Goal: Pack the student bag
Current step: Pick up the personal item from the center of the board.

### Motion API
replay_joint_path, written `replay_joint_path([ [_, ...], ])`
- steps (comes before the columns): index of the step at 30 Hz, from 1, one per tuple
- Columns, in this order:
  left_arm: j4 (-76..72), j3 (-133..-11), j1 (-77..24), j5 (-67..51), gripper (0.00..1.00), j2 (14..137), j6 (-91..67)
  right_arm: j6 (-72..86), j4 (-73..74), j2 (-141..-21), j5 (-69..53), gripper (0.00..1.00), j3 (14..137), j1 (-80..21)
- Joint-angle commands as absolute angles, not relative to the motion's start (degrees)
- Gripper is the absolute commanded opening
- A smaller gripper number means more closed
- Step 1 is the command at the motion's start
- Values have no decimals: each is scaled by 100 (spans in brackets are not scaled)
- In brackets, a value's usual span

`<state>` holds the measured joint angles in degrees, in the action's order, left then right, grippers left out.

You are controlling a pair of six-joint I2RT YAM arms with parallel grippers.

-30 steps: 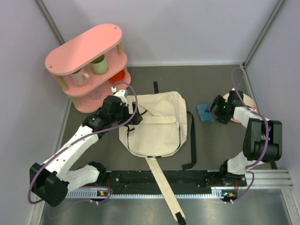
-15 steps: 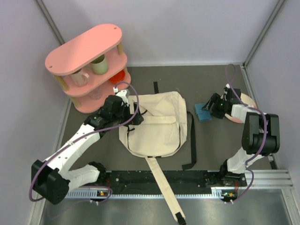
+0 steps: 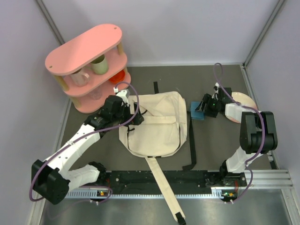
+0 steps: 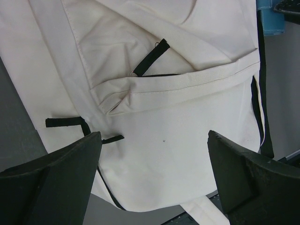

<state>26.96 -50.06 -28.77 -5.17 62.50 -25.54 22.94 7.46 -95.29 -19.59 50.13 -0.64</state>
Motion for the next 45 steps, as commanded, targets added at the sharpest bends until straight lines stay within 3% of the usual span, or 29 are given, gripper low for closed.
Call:
replay_joint_path([
  [1,2434,-5010,-2883,-615,99,6275,-2558,2303,791,-9518,-1977,63,4834,-193],
  [4,2426,-5001,-2883,-633,99,6284,-2584,2399,809,-9580,-1864,70,4878,-263],
  [9,2452,-4966,-2883,-615,98,6258,-2566,2400,993,-9773,-1337,69,4983,-430],
  [13,2452,-4957,-2883,-606,98,6240,-2566,2365,1238,-9765,-985,51,5071,-606],
  [20,2479,-4975,-2883,-606,98,6302,-2575,2206,1204,-9589,-1213,39,5150,-677],
  [21,2479,-4975,-2883,-615,98,6302,-2584,2206,1169,-9563,-1274,30,5150,-668],
  [25,2470,-4975,-2883,-606,98,6310,-2593,2285,1037,-9440,-1441,14,5133,-686],
  [30,2478,-4992,-2883,-606,98,6267,-2566,2390,967,-9247,-1494,1,5124,-712],
  [36,2479,-5018,-2892,-615,98,6205,-2575,2593,984,-8764,-1223,0,4984,-703],
  [45,2234,-5142,-2892,-738,99,5854,-2751,2760,1538,-6646,-501,0,4755,-703],
])
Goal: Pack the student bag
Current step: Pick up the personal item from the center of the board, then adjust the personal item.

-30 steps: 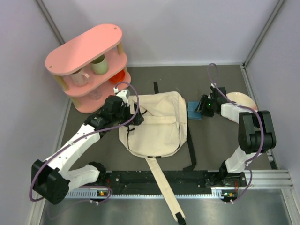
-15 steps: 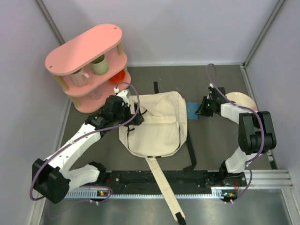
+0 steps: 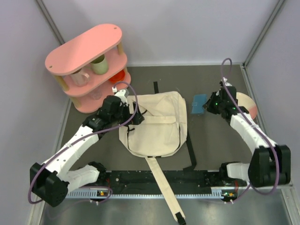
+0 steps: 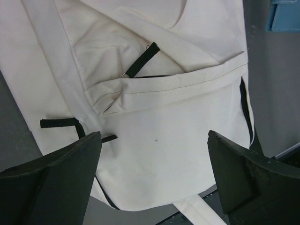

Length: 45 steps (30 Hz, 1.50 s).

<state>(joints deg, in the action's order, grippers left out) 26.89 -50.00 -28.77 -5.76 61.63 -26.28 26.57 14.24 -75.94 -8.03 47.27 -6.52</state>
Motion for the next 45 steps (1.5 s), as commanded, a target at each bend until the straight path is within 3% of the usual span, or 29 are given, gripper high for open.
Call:
replay_joint_path([
  [1,2189,-5142,-2883,-782,99,5836,-2794,2777,1564,-6462,-588,0,4737,-694],
  [7,1216,-5124,-2883,-1388,99,5792,-3093,2891,1530,-5906,-2415,0,4781,-721],
  [12,55,-5028,-2883,-2205,99,6081,-3611,3041,1267,-5915,-3399,0,4860,-1412],
  [19,-1115,-4808,-2892,-2742,99,6635,-4332,3761,292,-5924,-3515,0,4606,-2197],
  [30,-2408,-4596,-2971,-3374,98,7259,-4904,4341,-553,-6231,-3814,0,4447,-2549],
  [34,-2733,-4588,-3067,-3393,83,7453,-5097,4368,-624,-6371,-3920,0,4447,-2575],
  [35,-2777,-4579,-3085,-3384,72,7453,-5106,4359,-633,-6381,-3911,0,4447,-2575],
  [40,-2742,-4649,-3103,-3392,40,7497,-5071,4289,-624,-6460,-3999,0,4429,-2575],
  [41,-2733,-4649,-3103,-3384,25,7532,-5071,4280,-607,-6477,-4043,1,4430,-2575],
  [43,-2672,-4693,-3103,-3375,11,7541,-5080,4202,-458,-6443,-3999,11,4412,-2575],
  [44,-2628,-4702,-3103,-3366,5,7550,-5080,4175,-361,-6425,-3808,30,4412,-2575],
  [45,-2576,-4702,-3103,-3358,0,7532,-5054,4140,-282,-6390,-3701,39,4412,-2575],
])
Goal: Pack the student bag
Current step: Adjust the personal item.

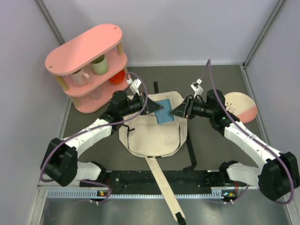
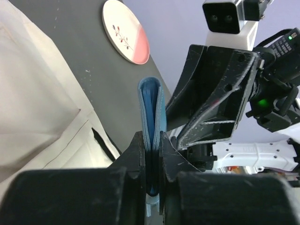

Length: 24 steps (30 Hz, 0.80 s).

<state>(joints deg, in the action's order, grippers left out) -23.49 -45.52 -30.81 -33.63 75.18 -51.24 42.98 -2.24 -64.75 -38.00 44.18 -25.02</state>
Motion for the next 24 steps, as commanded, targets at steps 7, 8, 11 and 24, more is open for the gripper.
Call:
replay_joint_path([
  [7,-2232,-4299,-3085,-2515,0,6700,-4799,4410,176,-5916,-2813,90,4044,-2566],
  [8,-2259,-4237,-3085,-2296,0,6584,-4799,4543,-164,-5889,-2969,91,3939,-2566],
  [11,-2530,-3982,-3085,-2031,0,6258,-4895,5341,-1470,-5818,-3513,91,3377,-2584],
  [24,-3628,-3745,-3085,-2487,0,6548,-5633,6337,-3498,-6170,-3455,92,3041,-3147],
])
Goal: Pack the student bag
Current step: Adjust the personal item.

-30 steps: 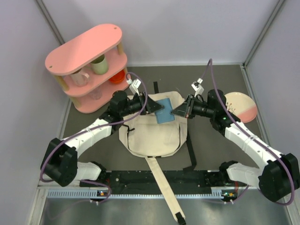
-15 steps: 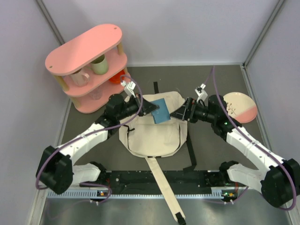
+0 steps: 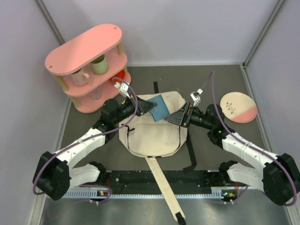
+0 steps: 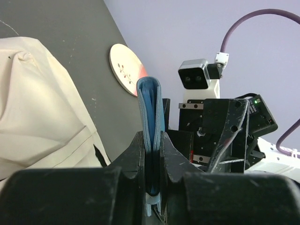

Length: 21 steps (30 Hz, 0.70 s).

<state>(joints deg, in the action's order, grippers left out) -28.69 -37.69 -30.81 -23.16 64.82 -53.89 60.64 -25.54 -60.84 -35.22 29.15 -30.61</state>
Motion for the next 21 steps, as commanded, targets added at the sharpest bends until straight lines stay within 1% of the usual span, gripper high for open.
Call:
replay_joint_path([
  [1,-3726,-3718,-3085,-2557,0,6591,-5677,6337,-3437,-6257,-3384,92,3067,-3155],
  [6,-3964,-3744,-3085,-2794,0,6688,-5783,6573,-3945,-6653,-3401,90,3050,-3147],
  [7,-3973,-3762,-3085,-2908,0,6706,-5783,6618,-4303,-6723,-3454,89,3041,-3155],
  [8,-3981,-3805,-3085,-2979,0,6732,-5775,6679,-4455,-6854,-3463,87,3041,-3147],
  [9,-3999,-3814,-3085,-3014,0,6793,-5774,6801,-4647,-6908,-3489,82,3050,-3146],
  [11,-4051,-3806,-3085,-3119,0,6838,-5792,6908,-5079,-7109,-3568,75,3076,-3147],
  [12,-4087,-3797,-3085,-3129,0,6864,-5809,7004,-5211,-7145,-3594,68,3076,-3155],
  [14,-4113,-3788,-3085,-3190,0,6891,-5818,7110,-5613,-7233,-3656,59,3059,-3155],
  [17,-4113,-3736,-3085,-3138,0,6908,-5845,7286,-5888,-7312,-3726,41,3032,-3147],
  [18,-4122,-3727,-3085,-3112,0,6917,-5845,7295,-5932,-7321,-3779,30,3024,-3146],
  [19,-4122,-3727,-3085,-3103,0,6917,-5836,7304,-5950,-7321,-3788,23,3006,-3146],
  [20,-4070,-3744,-3085,-3111,0,6926,-5819,7304,-5950,-7295,-3762,7,2945,-3146],
  [21,-4017,-3753,-3085,-3103,0,6926,-5801,7286,-5881,-7243,-3736,1,2918,-3155],
])
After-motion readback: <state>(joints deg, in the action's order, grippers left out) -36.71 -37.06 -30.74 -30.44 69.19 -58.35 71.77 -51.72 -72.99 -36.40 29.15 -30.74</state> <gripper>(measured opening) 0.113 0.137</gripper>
